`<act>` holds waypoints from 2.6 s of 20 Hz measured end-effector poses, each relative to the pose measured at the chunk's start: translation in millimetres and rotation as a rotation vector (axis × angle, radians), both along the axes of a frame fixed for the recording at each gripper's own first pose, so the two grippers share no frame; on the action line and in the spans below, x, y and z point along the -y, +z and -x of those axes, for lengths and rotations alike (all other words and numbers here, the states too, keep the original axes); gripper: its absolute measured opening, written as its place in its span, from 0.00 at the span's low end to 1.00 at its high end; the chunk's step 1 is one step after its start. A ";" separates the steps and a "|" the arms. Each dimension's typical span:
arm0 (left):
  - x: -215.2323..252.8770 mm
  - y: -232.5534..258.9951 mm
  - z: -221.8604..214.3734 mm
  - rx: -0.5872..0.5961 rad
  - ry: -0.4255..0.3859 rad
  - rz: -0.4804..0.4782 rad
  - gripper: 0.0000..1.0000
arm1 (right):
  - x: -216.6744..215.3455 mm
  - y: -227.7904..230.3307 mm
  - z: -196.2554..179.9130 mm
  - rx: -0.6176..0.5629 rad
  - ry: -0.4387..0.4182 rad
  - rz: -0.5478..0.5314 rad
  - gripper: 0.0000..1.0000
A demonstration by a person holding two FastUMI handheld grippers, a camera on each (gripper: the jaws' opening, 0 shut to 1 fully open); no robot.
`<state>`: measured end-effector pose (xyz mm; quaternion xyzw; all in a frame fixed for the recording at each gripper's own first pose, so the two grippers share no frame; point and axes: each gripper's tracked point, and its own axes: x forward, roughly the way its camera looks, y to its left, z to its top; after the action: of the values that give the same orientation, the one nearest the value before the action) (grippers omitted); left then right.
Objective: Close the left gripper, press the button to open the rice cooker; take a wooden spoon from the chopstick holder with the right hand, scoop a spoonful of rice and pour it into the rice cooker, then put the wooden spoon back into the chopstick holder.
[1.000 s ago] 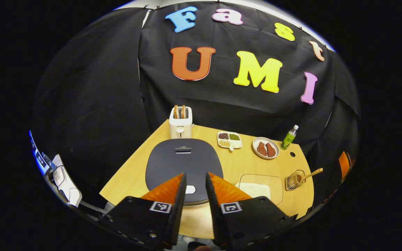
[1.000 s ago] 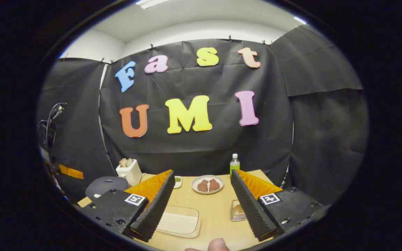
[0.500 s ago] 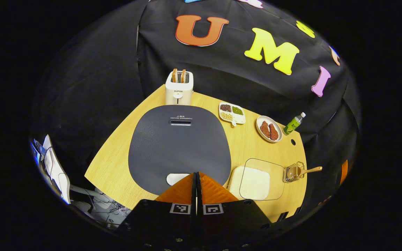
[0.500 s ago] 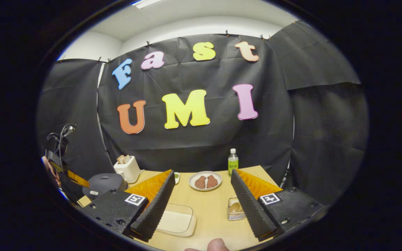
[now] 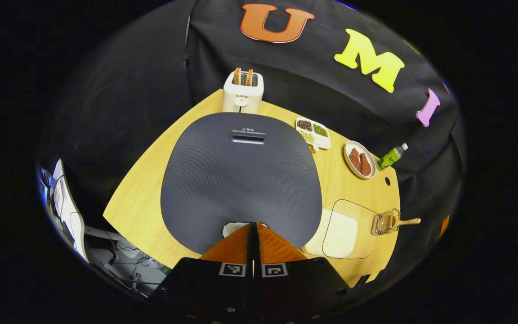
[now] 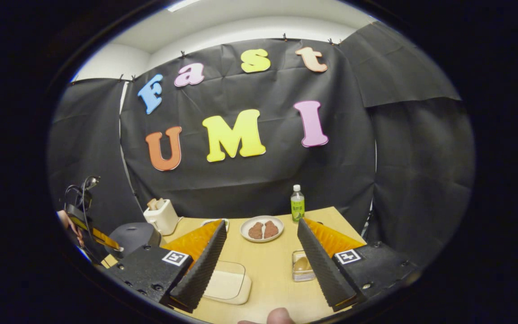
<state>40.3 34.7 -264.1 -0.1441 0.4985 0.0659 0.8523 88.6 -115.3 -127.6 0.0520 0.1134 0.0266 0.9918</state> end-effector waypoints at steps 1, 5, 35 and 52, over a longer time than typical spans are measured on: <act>0.6 -9.8 4.1 -0.020 0.007 0.012 0.00 | -1.1 -1.4 -1.0 -0.001 0.001 -0.005 1.00; -0.4 -2.1 3.5 -0.003 0.007 0.016 0.00 | -12.9 -12.7 0.6 -0.031 0.028 -0.009 1.00; 48.9 214.9 -22.9 0.899 -0.045 -0.239 0.94 | 16.0 17.5 27.9 0.006 -0.008 0.115 1.00; 100.8 225.1 -15.5 0.900 -0.020 -0.331 0.94 | 122.5 -137.7 -27.4 -0.204 -0.113 -0.042 0.99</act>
<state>55.8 -66.0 -39.0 -0.0159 0.0640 0.0670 0.9956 116.0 -237.8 -265.2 0.0813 0.2101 -0.0324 0.9738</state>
